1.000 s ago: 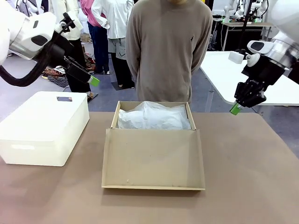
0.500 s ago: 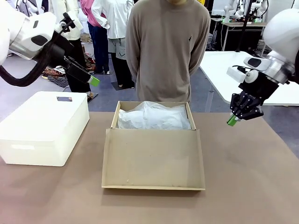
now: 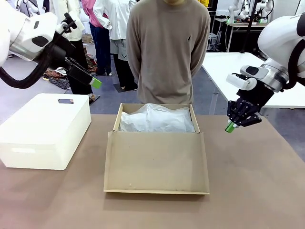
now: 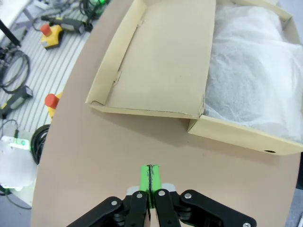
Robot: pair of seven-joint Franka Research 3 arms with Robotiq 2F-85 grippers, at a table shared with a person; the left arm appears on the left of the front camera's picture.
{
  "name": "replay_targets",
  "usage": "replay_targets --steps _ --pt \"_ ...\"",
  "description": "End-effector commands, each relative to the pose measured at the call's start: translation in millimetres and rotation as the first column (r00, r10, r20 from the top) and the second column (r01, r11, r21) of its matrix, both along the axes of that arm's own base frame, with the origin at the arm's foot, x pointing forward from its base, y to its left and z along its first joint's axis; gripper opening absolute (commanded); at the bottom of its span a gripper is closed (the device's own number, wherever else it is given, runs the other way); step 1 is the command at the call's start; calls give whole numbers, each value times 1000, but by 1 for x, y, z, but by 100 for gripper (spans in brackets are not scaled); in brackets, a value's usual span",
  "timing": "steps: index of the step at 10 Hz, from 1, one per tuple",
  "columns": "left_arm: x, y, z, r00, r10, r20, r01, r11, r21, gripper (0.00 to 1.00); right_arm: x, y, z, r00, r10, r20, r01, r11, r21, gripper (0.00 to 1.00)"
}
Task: Pack the shoes into the box.
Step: Close the Shoes Box.
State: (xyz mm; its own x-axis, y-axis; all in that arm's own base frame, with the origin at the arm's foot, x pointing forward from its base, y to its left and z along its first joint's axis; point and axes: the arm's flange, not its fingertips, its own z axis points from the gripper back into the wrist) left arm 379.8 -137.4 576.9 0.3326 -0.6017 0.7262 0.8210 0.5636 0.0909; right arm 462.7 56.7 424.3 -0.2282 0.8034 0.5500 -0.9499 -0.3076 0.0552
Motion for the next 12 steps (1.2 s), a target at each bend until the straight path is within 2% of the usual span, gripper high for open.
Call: replay_targets --steps 1,5,7,8,10,12 --pt "1 1 0 1000 -19 -1 19 1000 -15 100 -6 -1 4 1000 2 19 -2 1000 -9 0" --pt "1 1 0 1000 -19 -1 19 1000 -15 100 -1 0 3 1000 2 8 -2 1000 -5 0" --pt "1 1 0 1000 -19 -1 19 1000 -15 100 10 2 -15 997 81 12 -81 996 48 0" --pt "1 1 0 1000 -19 -1 19 1000 -15 100 10 2 -22 987 157 22 -158 985 67 0" --pt "1 1 0 1000 -19 -1 19 1000 -15 100 11 4 -37 971 238 17 -239 970 54 0" --pt "1 1 0 1000 -19 -1 19 1000 -15 100 8 12 -52 964 262 41 -265 960 91 0"
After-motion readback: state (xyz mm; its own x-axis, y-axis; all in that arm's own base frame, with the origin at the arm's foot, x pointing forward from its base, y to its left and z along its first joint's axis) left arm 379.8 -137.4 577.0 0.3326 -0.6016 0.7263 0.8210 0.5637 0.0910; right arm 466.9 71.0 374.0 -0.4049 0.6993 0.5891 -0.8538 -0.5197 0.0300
